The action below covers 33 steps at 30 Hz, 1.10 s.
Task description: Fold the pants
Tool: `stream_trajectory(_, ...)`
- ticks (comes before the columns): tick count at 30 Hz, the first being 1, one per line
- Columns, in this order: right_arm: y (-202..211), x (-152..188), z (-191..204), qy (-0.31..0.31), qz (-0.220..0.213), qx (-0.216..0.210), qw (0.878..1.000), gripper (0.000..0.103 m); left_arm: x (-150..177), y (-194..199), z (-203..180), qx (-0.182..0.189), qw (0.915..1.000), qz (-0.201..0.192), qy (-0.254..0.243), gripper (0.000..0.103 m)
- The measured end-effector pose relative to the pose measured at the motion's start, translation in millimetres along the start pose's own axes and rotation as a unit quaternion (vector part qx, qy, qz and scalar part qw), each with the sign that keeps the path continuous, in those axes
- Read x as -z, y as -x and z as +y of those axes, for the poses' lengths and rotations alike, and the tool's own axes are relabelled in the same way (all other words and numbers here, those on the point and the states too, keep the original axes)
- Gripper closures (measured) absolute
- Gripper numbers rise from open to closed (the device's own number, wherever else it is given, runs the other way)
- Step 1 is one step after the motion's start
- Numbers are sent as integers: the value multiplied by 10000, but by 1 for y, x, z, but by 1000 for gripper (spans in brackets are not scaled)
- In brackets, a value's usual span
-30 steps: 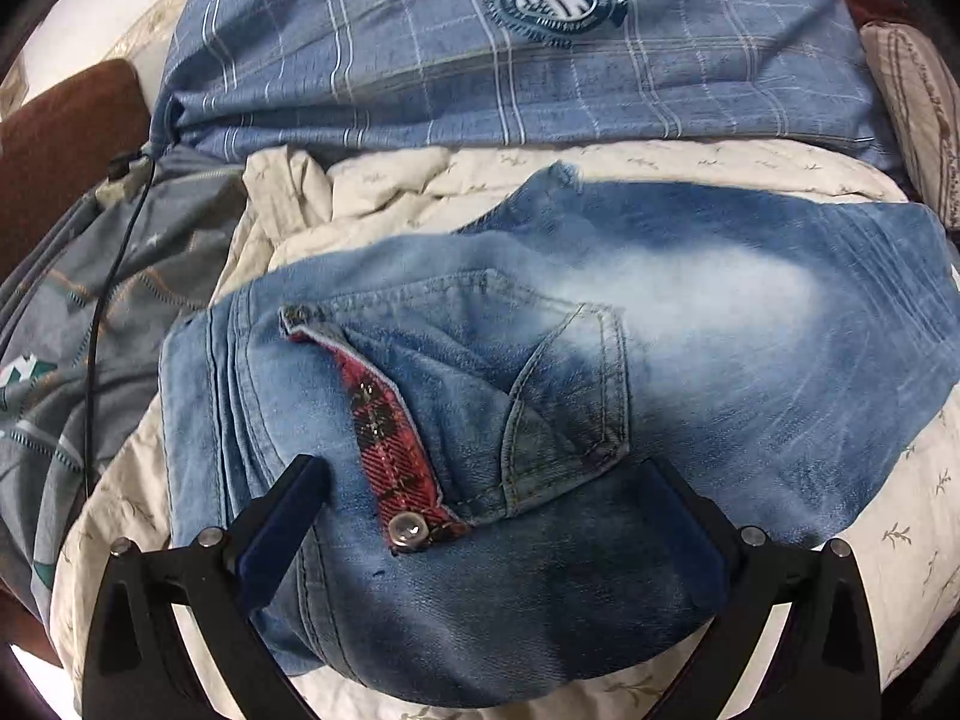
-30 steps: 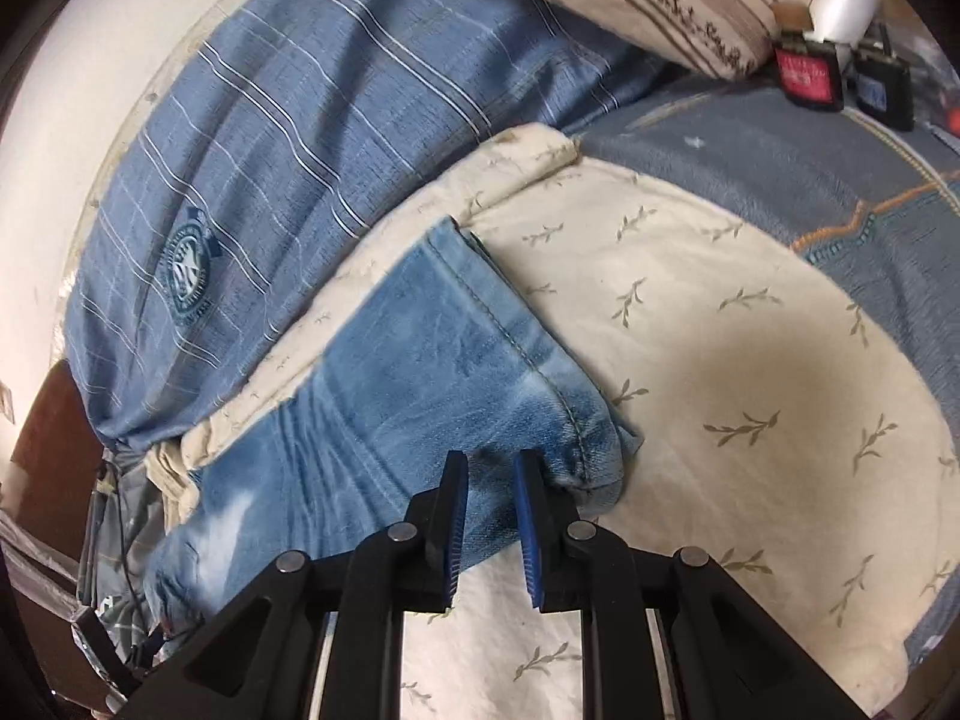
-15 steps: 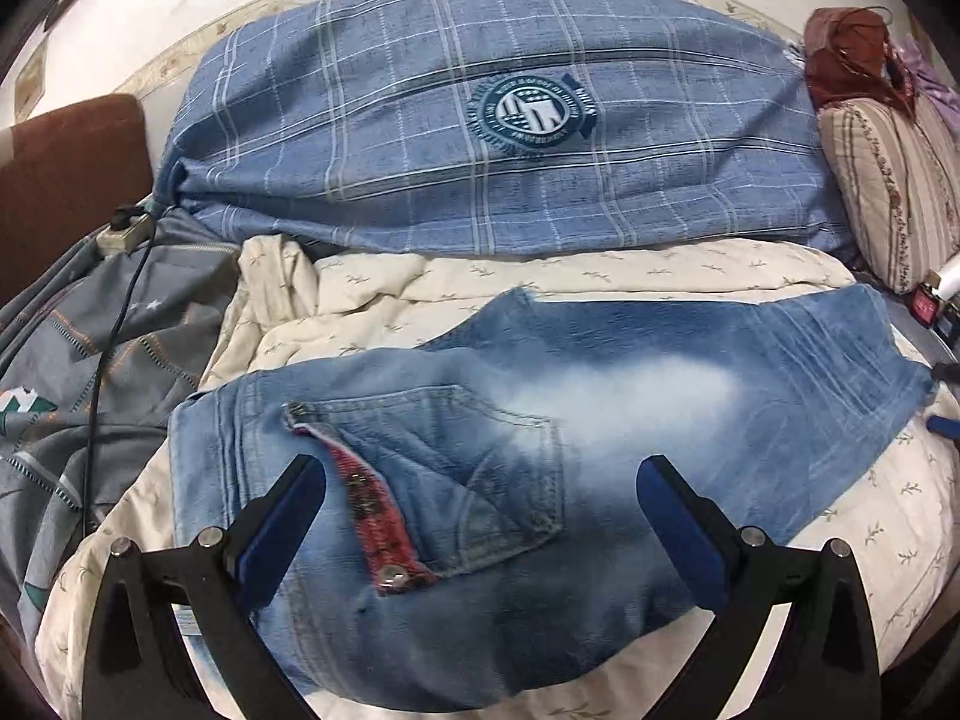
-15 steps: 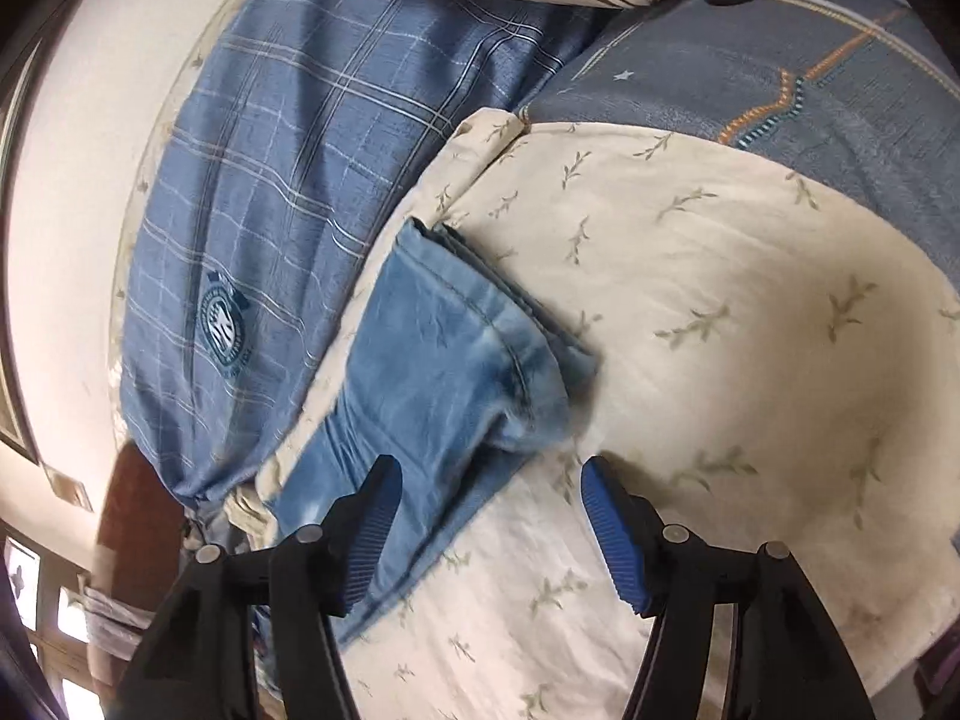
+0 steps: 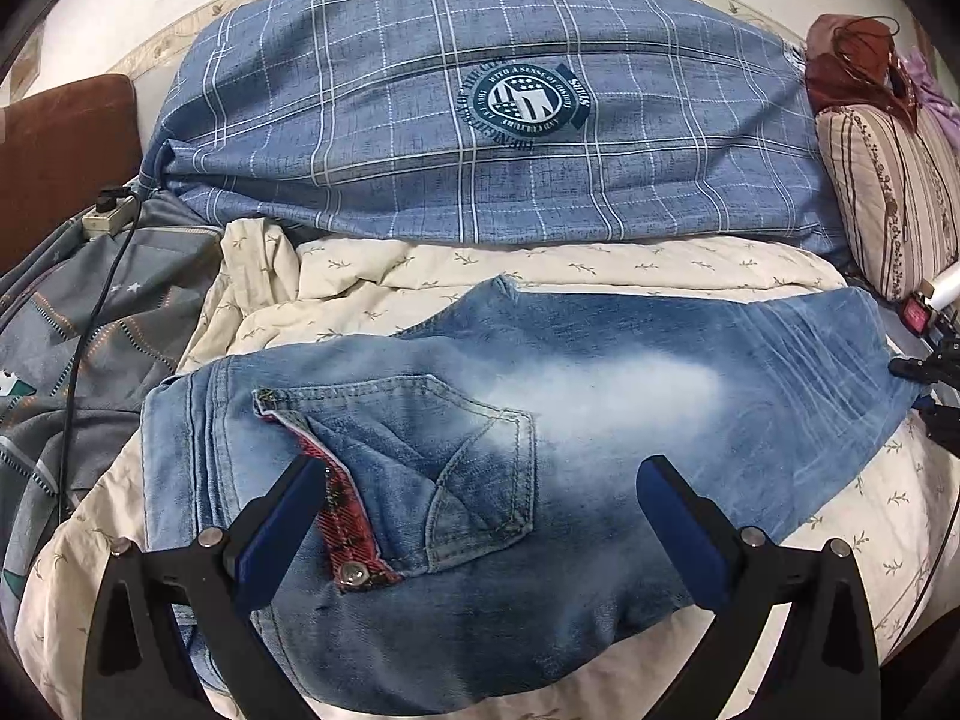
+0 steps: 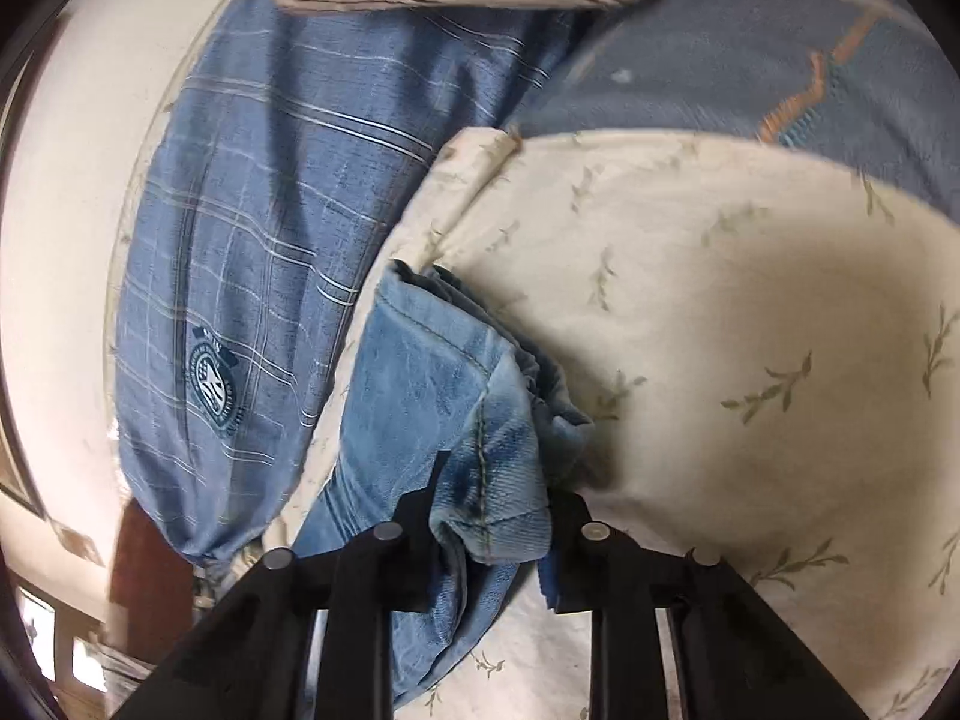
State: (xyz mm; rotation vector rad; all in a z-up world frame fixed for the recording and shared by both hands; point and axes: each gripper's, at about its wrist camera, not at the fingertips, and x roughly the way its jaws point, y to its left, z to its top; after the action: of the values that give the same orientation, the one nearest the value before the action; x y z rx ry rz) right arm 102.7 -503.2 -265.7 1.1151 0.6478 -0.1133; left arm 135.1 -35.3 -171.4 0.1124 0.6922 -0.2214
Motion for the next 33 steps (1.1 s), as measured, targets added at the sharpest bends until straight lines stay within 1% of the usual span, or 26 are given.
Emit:
stream_trajectory(2,9,3,18,508,-293,142,9982,81,-1,-3,2,-68,9999,60,51,0)
stream_trajectory(4,18,12,44,1136,-571,255,9916,82,-3,-4,5,-114,9999,58,104,0)
stream_trajectory(5,20,16,55,1369,-643,301,9880,82,-5,-4,7,-163,9998,39,109,0)
stream_trajectory(7,24,26,76,1735,-721,307,9817,82,-5,-9,7,-419,9991,114,17,0)
stream_trajectory(9,24,36,96,2054,-709,317,9756,82,-4,-16,9,-411,9986,345,18,0)
stream_trajectory(10,23,45,110,2292,-643,316,9707,82,-2,-23,12,-389,9975,580,60,0)
stream_trajectory(12,20,60,130,2593,-522,288,9640,82,2,-31,14,-400,9955,855,67,0)
stream_trajectory(13,18,72,144,2807,-423,248,9585,82,2,-33,15,-415,9949,919,58,0)
stream_trajectory(15,12,93,163,3083,-258,173,9508,82,-2,-26,20,-320,9961,807,166,0)
stream_trajectory(17,7,113,175,3251,-55,61,9456,82,-5,-21,27,-231,9966,717,345,0)
stream_trajectory(20,-10,146,188,3530,297,91,9351,81,-7,-16,45,-278,9947,665,734,0)
stream_trajectory(21,-16,157,190,3626,423,129,9309,78,-7,-15,51,-301,9940,629,842,0)
stream_trajectory(23,-33,176,191,3746,724,227,9241,76,-7,-9,64,-334,9918,510,1122,0)
stream_trajectory(24,-41,185,191,3783,889,256,9211,71,-7,-8,67,-340,9909,490,1204,0)
stream_trajectory(26,-58,204,192,3863,1357,163,9122,51,-8,-8,74,-331,9890,468,1362,0)
stream_trajectory(27,-63,213,191,3900,1583,72,9071,38,-8,-9,77,-308,9885,481,1402,0)
stream_trajectory(29,-59,230,196,4296,1460,86,8911,34,-8,-10,80,-273,9879,502,1439,0)
stream_trajectory(30,-53,237,200,4564,1451,67,8779,32,-9,-11,80,-258,9879,502,1441,0)
stream_trajectory(32,-43,241,201,4784,1486,-77,8654,32,-9,-9,80,-246,9883,462,1432,0)
stream_trajectory(33,-34,238,200,4846,1493,-239,8616,32,-9,-8,79,-249,9885,437,1423,0)
